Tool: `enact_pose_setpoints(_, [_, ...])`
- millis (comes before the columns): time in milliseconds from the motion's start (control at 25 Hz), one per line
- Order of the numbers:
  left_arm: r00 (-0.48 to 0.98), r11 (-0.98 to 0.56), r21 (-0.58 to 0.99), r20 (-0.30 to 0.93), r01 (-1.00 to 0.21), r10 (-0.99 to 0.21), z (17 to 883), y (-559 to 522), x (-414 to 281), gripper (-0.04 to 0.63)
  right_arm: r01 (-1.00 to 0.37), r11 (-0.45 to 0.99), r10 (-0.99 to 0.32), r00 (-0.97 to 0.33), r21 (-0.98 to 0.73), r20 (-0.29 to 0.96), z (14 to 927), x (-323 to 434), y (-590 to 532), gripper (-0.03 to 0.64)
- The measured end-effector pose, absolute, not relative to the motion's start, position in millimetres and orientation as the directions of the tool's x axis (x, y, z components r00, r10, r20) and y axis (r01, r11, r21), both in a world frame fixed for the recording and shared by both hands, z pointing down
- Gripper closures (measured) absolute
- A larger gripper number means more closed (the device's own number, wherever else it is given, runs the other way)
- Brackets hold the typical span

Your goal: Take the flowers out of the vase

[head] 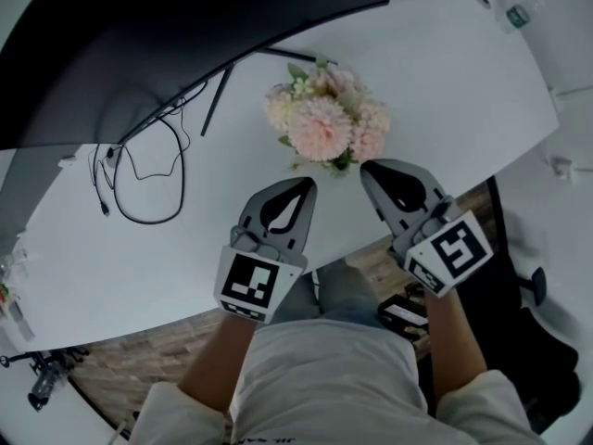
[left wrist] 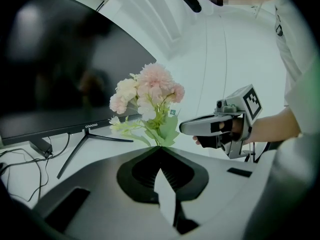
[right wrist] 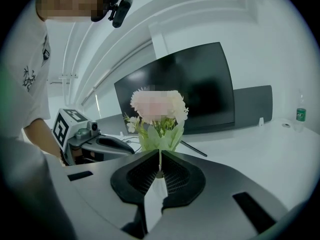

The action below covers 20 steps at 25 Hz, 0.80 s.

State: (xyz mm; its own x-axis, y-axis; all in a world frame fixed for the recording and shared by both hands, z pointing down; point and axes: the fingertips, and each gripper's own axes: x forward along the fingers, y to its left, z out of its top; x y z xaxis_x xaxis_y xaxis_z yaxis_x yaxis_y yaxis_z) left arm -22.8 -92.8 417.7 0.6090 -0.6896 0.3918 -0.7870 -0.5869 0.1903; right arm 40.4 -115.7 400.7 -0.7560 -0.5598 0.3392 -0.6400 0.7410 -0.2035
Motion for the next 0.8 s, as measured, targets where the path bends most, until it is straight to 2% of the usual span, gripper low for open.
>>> enact_pose_setpoints(120, [0.607,-0.582,0.198,0.402,-0.789,-0.686,424,-93,-22,0.592,-0.640,0.739,-0.558,-0.756,-0.210,0.343,409,38,-119,0.575])
enact_pose_setpoints(440, [0.596,-0.570,0.203,0.423,-0.796,-0.682,436,-97,-26,0.592,-0.607,0.764,-0.510,-0.777,-0.220,0.369,427,28,-123,0.496])
enact_pose_setpoints(800, [0.598,-0.569,0.210,0.427,-0.795,-0.678,444,-102,-27,0.592,-0.576,0.784,-0.473,-0.796,-0.231,0.377,438,14,-132,0.457])
